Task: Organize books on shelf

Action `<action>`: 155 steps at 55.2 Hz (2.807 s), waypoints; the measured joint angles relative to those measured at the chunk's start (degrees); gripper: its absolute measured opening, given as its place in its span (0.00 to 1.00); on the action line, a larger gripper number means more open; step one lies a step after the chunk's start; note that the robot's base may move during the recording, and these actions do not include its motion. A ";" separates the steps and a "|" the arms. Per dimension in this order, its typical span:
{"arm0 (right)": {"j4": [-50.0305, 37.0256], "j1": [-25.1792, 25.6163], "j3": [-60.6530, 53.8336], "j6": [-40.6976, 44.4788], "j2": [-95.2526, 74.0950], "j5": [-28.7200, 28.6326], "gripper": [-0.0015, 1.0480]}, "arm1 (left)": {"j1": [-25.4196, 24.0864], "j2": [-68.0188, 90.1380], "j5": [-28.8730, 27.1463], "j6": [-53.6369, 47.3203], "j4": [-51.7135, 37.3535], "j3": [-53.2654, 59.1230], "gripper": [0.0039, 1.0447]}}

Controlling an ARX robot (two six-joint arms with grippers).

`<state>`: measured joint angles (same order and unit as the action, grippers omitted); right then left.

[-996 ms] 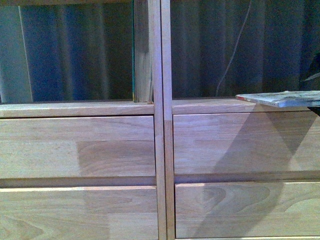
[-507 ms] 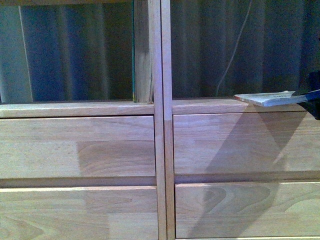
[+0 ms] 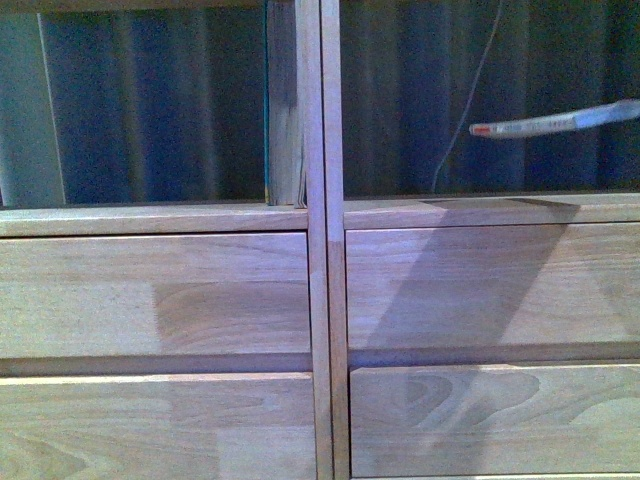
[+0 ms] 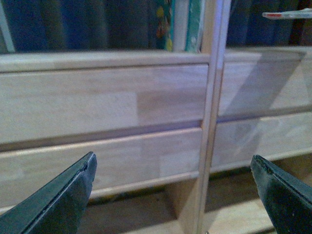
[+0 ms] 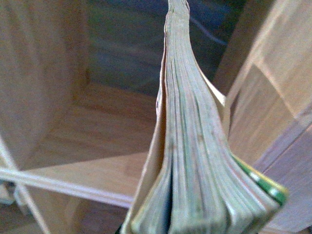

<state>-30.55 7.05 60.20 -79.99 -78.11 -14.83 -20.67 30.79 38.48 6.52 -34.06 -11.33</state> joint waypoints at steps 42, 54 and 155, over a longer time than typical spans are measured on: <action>-11.23 -16.35 2.62 22.08 5.14 -7.15 0.07 | 23.15 50.77 5.44 40.96 7.48 -59.10 0.93; -12.63 -18.14 2.62 22.32 3.32 -7.04 0.07 | 33.40 51.34 3.04 42.53 5.97 -59.89 0.93; -18.10 24.94 -21.33 17.33 25.70 -37.73 0.93 | 23.30 57.46 -25.24 -7.61 10.10 -64.28 0.06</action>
<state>-48.64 31.99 38.87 -62.65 -52.40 -52.56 2.63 88.25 13.23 -1.08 -23.97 -75.61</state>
